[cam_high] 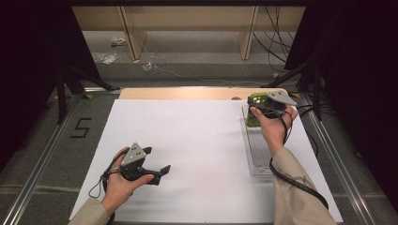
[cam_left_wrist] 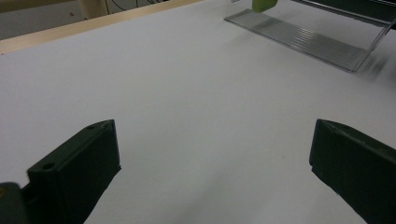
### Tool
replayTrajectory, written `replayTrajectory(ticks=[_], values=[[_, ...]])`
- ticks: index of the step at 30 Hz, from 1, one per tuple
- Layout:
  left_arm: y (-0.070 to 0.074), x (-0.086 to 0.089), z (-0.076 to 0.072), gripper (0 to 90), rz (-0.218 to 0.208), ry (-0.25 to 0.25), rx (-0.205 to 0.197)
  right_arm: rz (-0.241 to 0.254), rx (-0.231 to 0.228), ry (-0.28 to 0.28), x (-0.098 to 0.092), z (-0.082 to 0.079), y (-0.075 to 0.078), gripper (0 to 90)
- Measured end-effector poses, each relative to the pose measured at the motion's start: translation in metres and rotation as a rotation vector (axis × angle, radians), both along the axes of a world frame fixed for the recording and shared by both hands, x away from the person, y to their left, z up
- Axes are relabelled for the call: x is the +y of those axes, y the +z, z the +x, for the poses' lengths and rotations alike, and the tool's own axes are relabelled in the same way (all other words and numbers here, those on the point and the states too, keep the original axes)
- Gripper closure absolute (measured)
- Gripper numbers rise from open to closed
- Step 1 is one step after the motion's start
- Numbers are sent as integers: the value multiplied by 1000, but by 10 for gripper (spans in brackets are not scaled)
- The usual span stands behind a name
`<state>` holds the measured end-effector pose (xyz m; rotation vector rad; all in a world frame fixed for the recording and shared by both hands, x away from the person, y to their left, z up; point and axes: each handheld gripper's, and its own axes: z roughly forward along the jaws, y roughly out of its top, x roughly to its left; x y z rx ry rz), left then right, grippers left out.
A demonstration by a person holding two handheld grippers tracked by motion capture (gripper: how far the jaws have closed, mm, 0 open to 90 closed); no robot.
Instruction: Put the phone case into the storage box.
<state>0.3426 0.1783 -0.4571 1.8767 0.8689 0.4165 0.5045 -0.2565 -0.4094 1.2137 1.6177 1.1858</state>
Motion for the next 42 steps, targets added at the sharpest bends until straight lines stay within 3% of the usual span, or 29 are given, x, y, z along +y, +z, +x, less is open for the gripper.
replayTrajectory(ticks=[42], values=[[0, -2, 1, 11, -1, -5, 1, 21, -2, -50, -1, 18, -11, 172]])
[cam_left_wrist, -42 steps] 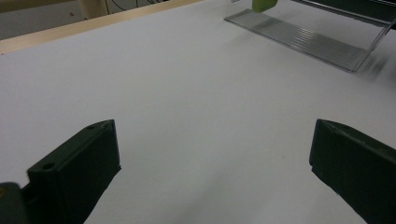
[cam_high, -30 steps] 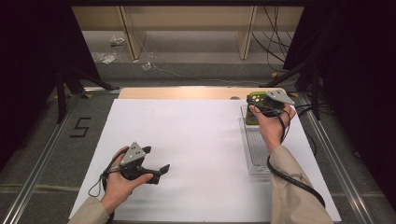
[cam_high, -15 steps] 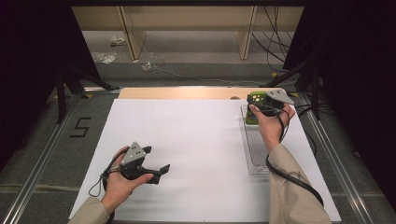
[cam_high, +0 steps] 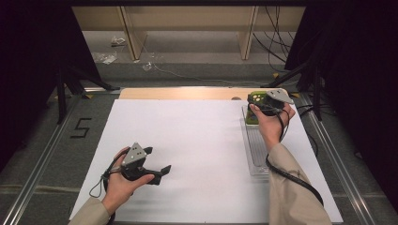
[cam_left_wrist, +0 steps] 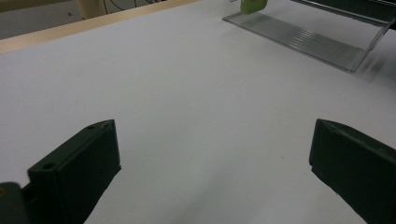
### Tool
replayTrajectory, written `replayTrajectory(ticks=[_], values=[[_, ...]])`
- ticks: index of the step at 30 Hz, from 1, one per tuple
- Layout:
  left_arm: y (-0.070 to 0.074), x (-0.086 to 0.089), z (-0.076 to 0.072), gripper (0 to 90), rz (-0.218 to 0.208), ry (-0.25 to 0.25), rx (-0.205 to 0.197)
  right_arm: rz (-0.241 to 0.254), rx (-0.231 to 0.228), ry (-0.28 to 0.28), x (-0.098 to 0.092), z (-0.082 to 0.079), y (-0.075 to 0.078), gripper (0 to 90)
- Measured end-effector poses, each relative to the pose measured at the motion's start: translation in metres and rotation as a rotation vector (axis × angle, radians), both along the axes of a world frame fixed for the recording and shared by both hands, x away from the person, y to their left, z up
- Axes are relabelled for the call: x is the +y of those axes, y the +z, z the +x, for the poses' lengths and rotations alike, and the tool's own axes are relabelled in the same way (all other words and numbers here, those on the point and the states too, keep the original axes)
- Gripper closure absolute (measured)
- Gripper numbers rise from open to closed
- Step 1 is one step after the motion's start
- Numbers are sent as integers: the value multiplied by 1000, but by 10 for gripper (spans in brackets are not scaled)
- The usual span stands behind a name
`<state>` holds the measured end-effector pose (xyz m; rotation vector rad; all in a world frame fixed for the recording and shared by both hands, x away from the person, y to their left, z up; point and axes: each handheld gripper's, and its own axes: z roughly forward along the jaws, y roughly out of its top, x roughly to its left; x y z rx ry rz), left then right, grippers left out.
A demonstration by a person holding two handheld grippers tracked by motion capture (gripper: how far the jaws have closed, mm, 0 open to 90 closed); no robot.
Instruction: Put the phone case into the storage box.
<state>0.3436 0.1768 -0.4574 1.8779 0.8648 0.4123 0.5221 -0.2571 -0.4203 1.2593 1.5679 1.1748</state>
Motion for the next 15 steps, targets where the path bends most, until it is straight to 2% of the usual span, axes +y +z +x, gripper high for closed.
replayTrajectory(ticks=[15], values=[[0, 0, 0, 11, -2, 0, 0, 5, -2, -8, 0, 4, -1, 172]])
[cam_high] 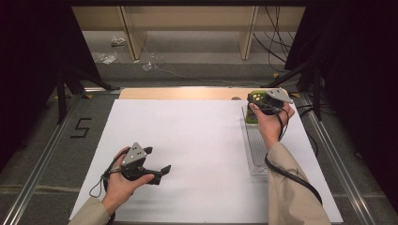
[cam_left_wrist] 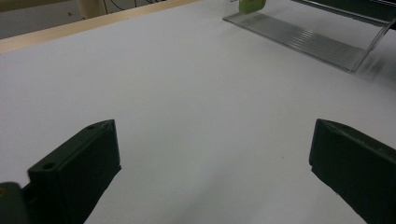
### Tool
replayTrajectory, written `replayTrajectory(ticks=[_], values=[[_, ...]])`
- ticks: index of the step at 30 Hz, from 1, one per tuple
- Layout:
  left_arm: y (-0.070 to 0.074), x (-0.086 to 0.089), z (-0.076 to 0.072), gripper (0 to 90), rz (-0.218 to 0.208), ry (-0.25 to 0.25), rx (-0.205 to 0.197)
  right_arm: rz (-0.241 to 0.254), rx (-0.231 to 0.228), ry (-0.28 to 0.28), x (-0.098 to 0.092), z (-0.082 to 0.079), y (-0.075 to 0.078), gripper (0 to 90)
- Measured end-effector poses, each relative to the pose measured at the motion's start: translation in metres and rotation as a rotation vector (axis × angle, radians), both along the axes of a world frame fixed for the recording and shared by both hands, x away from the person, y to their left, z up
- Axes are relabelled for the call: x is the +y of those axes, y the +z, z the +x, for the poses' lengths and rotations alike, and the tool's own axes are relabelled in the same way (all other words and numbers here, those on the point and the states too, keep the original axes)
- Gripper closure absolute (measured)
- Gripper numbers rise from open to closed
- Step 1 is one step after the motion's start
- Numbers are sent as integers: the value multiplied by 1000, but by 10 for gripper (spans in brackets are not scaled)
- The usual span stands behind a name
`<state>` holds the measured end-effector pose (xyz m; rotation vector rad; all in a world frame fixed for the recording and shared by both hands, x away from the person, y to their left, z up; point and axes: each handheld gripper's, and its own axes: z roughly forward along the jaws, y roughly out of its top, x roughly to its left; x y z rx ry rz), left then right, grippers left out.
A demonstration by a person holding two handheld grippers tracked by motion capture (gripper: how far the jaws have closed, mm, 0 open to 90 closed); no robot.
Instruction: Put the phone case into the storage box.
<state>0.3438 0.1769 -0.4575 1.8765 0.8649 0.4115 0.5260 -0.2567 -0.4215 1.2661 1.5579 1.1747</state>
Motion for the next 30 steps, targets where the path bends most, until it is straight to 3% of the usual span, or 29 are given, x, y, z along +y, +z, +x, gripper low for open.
replayTrajectory(ticks=[30], values=[[0, 0, 0, 13, -1, -2, 1, -3, -2, -26, 1, 7, -5, 170]])
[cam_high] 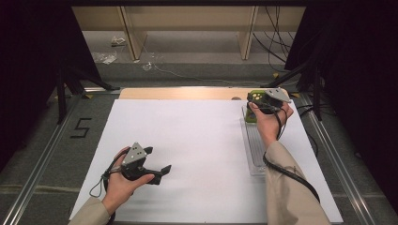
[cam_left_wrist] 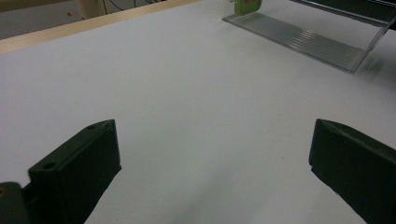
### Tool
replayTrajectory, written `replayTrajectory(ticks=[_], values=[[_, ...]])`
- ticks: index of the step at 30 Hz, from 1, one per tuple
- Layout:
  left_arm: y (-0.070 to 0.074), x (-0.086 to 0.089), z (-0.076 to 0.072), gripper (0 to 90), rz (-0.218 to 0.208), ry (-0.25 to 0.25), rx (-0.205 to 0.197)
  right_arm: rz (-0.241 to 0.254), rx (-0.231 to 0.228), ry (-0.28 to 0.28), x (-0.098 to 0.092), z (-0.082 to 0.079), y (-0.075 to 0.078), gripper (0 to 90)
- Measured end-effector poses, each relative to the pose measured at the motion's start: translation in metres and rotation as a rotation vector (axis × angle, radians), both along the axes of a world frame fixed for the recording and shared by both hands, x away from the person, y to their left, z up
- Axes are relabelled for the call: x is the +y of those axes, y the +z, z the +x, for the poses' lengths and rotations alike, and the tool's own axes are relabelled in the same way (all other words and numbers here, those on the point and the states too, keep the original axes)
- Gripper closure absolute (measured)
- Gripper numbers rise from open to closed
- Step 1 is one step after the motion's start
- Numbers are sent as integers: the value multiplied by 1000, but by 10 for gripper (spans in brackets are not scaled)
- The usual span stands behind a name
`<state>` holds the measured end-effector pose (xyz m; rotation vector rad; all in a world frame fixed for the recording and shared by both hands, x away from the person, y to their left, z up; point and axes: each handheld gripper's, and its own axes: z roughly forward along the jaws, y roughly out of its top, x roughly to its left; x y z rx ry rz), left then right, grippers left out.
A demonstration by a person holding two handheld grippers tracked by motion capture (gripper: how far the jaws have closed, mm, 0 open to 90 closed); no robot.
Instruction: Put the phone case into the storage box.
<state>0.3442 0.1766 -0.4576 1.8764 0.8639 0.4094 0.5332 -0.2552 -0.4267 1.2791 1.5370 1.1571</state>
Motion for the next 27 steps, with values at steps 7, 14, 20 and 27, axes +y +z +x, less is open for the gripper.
replayTrajectory(ticks=[7, 14, 20, 27], values=[[0, 0, 0, 13, 1, -1, 0, -4, 1, -1, 2, 1, -2, 170], [0, 0, 0, 13, 0, -2, 0, -5, 0, -2, 3, 2, -3, 169], [0, -1, 0, 13, 0, -2, 0, -7, -2, -5, 4, 3, -5, 169], [0, -1, 0, 13, 1, -3, 0, -9, -5, -8, 4, 4, -5, 168]])
